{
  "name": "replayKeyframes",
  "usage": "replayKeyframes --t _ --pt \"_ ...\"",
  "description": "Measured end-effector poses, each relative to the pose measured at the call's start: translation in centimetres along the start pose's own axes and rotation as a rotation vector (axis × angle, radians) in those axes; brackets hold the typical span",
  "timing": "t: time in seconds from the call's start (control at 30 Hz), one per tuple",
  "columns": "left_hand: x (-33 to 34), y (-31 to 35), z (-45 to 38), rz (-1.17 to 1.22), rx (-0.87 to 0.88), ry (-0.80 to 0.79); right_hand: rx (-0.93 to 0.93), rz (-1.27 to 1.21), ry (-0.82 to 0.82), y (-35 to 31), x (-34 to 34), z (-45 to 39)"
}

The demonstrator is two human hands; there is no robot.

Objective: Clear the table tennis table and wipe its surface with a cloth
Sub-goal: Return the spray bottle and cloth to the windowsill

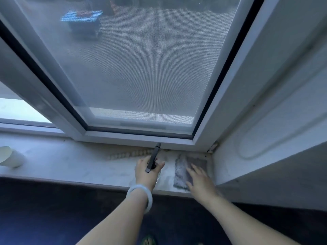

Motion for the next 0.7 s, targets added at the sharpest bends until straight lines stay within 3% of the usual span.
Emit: replayKeyframes --t 0.1,0.27,0.7 --pt "-0.1 -0.7 0.2 -0.062 0.032 -0.038 0.007 -0.002 -0.117 0.0 1.7 0.1" --pt "-0.2 -1.8 0.1 -0.294 0.06 -0.108 -0.007 -0.03 -0.129 0.1 1.3 -0.8" --pt "0.9 -2.4 -0.8 -0.223 -0.042 -0.09 0.086 -0.155 -0.046 -0.3 -0.8 2.3"
Point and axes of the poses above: each hand's wrist, its own z-axis away from the middle knuckle, its own x-axis out of the palm, y = z × x, the point moved 8 cm from there along -z, towards the middle knuckle, and after that the axes turned 9 degrees about -x, right-handed, at the moved point
